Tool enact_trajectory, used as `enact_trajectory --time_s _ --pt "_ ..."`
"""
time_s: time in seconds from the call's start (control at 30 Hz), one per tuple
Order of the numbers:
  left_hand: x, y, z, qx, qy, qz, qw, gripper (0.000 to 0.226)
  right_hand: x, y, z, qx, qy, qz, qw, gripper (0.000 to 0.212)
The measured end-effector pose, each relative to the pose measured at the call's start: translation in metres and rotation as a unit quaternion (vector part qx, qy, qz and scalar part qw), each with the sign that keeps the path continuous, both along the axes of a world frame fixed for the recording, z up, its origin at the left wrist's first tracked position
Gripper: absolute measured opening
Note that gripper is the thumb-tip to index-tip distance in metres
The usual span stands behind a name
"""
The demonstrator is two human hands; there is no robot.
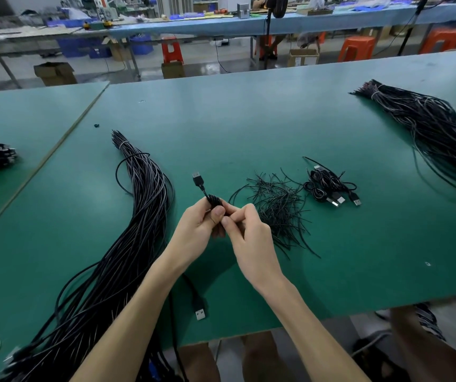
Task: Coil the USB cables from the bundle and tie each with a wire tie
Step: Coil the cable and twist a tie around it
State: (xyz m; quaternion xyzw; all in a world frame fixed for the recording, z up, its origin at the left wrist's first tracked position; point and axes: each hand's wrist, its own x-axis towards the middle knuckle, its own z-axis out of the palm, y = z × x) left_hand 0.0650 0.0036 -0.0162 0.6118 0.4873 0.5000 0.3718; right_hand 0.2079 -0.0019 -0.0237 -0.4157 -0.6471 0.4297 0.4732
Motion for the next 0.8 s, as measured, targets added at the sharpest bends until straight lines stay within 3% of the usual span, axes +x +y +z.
enact_trajectory --time_s 0.27,0.43,0.6,0.7,0.8 --pt "-0.007 0.003 0.003 -0.016 -0.048 0.040 0.998 0.025 -0.004 -0.003 0.000 0.030 -0.002 0.034 0.999 0.013" --pt "-0.015 0.006 0.001 -0.048 -0.097 0.069 0.992 0.022 -0.001 -0.006 0.008 0.120 0.040 -0.079 0.989 0.009" --pt "-0.018 0.006 0.000 -0.076 -0.098 0.071 0.990 0.020 0.027 -0.004 0.027 0.058 0.137 -0.154 0.977 0.012" --pt "-0.016 0.005 0.001 -0.079 -0.093 0.062 0.991 0.019 0.053 -0.001 0.031 0.023 -0.044 -0.100 0.994 0.002" --pt "-0.013 0.005 0.002 -0.077 -0.089 0.056 0.991 0.019 0.066 -0.007 0.021 -0.015 -0.266 -0.052 0.962 0.023"
